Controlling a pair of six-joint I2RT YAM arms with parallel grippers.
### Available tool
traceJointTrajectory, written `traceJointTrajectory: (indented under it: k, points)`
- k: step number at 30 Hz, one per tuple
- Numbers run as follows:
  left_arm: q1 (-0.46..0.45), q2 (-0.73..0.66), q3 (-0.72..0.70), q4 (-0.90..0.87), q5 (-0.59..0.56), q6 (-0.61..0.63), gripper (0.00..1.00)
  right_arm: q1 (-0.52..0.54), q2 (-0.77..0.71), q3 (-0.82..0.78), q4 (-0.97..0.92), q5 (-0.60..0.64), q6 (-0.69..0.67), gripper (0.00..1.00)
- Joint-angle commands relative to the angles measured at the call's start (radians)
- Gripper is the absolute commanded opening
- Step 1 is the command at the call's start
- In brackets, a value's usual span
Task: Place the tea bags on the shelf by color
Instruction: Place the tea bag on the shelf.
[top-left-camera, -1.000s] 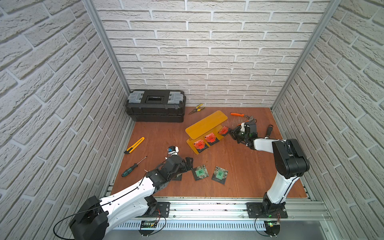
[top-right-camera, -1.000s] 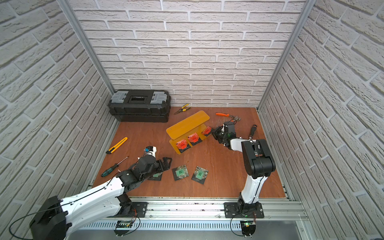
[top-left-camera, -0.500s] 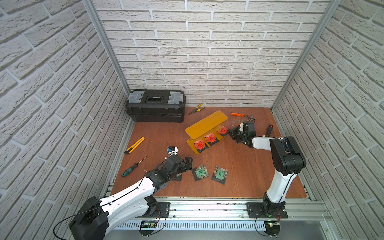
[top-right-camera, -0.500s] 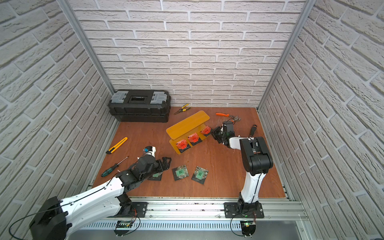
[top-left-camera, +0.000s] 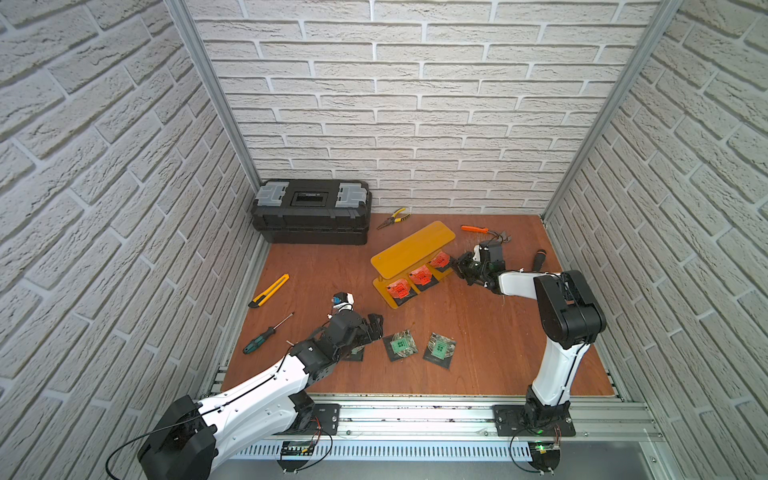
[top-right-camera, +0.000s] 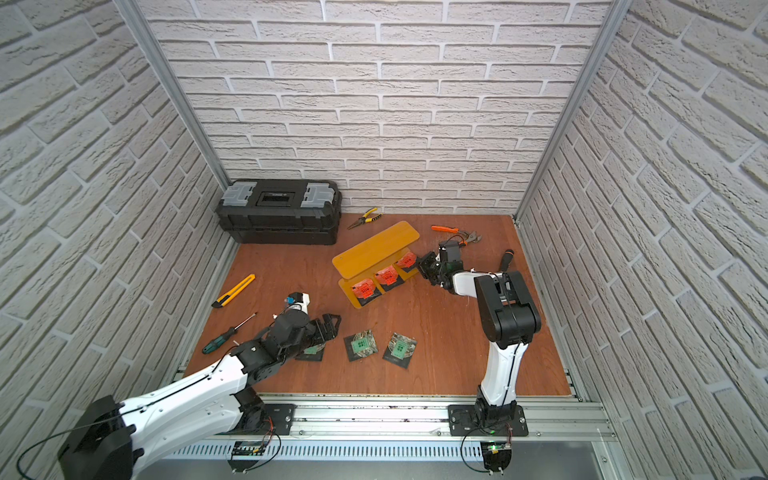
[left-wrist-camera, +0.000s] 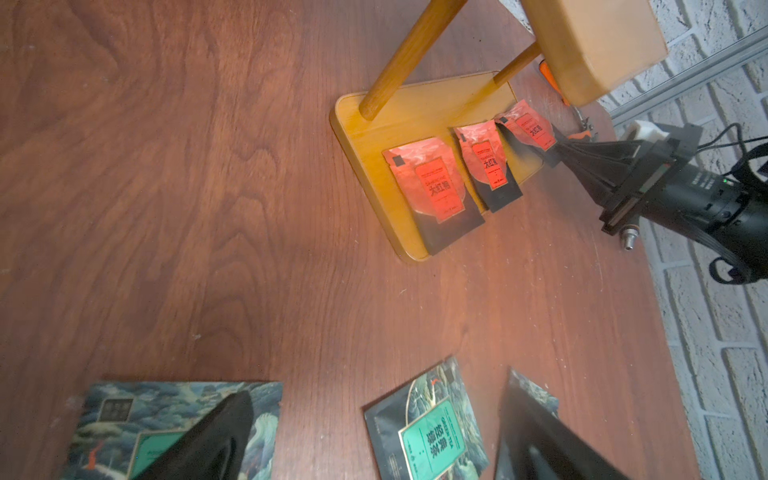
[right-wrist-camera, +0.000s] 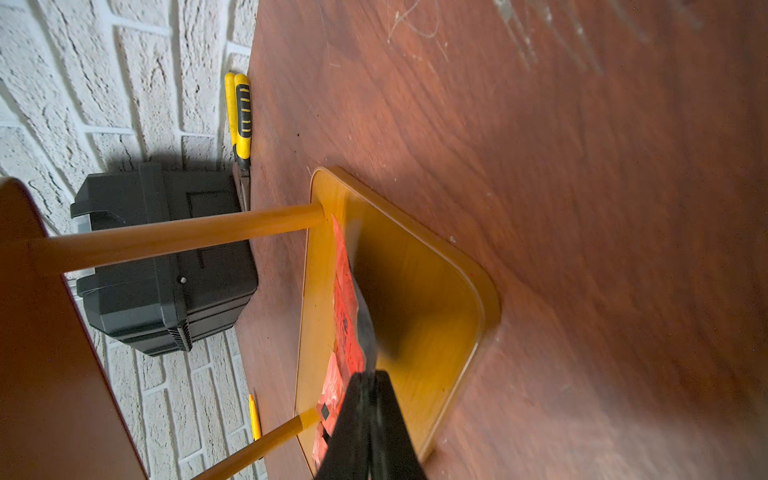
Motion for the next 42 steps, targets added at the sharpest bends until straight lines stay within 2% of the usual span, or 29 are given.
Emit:
traceJointTrajectory:
  k: [1, 21, 35, 42]
  points:
    - [0.010, -0.023, -0.019, 0.004, -0.002, 0.004, 0.98, 0.009, 0.019, 0.016, 0.017, 0.030, 0.013, 0.03]
    - [0.022, -0.050, -0.036, -0.004, 0.004, -0.001, 0.98, 0.017, 0.022, -0.010, 0.038, 0.062, 0.039, 0.03]
    - [0.023, -0.046, -0.036, -0.001, 0.006, -0.003, 0.98, 0.018, 0.016, -0.019, 0.032, 0.059, 0.039, 0.19]
    - [0.024, -0.046, -0.036, 0.001, 0.005, -0.005, 0.98, 0.018, 0.008, -0.027, 0.028, 0.060, 0.038, 0.23]
